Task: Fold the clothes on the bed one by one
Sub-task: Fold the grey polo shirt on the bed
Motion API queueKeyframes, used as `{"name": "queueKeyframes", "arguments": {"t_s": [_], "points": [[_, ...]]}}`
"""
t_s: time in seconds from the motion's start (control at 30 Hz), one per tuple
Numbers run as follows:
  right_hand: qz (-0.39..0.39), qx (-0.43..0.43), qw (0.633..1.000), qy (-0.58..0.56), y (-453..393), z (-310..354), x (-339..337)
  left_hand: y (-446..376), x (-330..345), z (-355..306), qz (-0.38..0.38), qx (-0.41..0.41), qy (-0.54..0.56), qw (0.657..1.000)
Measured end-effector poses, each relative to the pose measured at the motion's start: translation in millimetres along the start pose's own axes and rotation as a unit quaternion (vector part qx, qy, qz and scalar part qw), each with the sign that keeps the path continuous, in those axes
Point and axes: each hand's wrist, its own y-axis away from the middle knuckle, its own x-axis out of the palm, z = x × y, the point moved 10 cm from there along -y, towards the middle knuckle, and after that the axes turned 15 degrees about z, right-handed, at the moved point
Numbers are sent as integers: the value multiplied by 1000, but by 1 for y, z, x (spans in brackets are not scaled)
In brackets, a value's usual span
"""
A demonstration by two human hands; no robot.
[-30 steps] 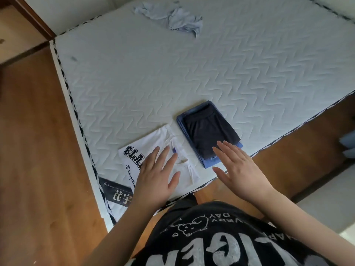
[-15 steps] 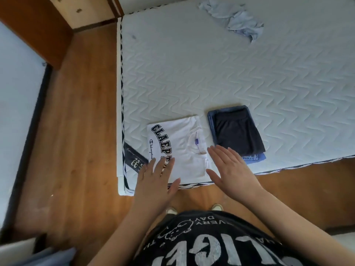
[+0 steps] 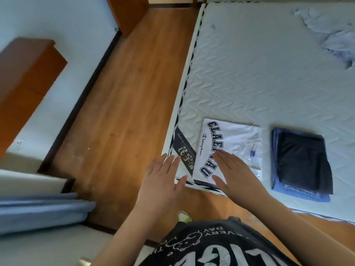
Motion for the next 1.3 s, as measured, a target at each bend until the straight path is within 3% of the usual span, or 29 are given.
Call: {"name": "queueKeyframes", "arguments": {"t_s": [0.33, 0.67, 1.0, 1.3], "points": [[20, -24, 999, 33, -67, 35, -26, 13, -16, 90, -25, -63, 64, 996], [74, -137, 985, 74, -134, 86, -28, 6, -19, 118, 3, -149, 91, 985], [96, -211, 962, 143, -214, 195, -18, 18, -12, 243, -4, -210, 109, 972], [92, -196, 965, 147, -302, 334, 5, 16, 0, 376, -2, -165, 102, 981]]}}
